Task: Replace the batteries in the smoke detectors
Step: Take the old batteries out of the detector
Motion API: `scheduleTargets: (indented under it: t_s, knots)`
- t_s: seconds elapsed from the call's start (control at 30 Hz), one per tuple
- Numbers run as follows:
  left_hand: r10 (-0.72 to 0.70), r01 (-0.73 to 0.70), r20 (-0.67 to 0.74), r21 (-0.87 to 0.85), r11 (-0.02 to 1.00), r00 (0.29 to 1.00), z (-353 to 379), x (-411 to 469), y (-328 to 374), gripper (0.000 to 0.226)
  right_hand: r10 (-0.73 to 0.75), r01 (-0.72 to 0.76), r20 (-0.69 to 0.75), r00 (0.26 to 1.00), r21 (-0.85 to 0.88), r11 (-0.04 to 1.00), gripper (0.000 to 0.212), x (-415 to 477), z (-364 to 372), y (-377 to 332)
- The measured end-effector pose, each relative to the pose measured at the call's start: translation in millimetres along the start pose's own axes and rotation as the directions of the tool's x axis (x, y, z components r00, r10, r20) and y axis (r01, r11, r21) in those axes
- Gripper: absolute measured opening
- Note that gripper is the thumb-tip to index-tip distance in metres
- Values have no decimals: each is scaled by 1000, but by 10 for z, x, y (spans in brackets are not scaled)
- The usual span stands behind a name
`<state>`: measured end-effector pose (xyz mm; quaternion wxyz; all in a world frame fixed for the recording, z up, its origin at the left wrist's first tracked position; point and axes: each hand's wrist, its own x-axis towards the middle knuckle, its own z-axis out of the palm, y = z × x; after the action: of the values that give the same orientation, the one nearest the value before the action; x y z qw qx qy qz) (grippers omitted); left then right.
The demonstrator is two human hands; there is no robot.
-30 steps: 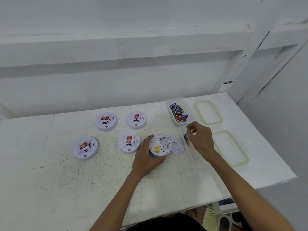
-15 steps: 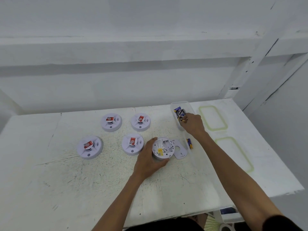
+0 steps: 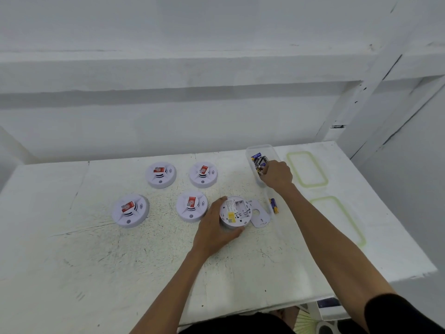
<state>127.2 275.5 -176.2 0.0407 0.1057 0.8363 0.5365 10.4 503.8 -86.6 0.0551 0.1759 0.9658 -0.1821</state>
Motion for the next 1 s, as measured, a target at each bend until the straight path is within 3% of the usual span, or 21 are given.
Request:
scheduleTargets:
  t_s: [0.27, 0.43, 0.6, 0.7, 1.0]
  knots:
    - [6, -6, -14, -1, 1000, 1000, -22, -26, 59, 91, -127, 184, -215, 968, 269, 945, 18, -89, -60, 147]
    - [2, -2, -8, 16, 1000, 1000, -33, -26, 59, 92, -122, 302, -371, 921, 479, 824, 20, -301, -65, 113]
    - [-3, 3, -11, 22, 1000, 1000, -27, -24, 37, 96, -72, 353, -418, 906, 648, 675, 14, -508, -66, -12]
    - [-9, 9, -12, 9, 1000, 1000, -32, -25, 44, 94, -99, 374, -414, 905, 662, 650, 13, -627, 3, -83]
    - [-20, 19, -16, -25, 999, 1000, 8, -3, -2, 95, -349, 458, -299, 888, 523, 719, 12, -907, 320, -117]
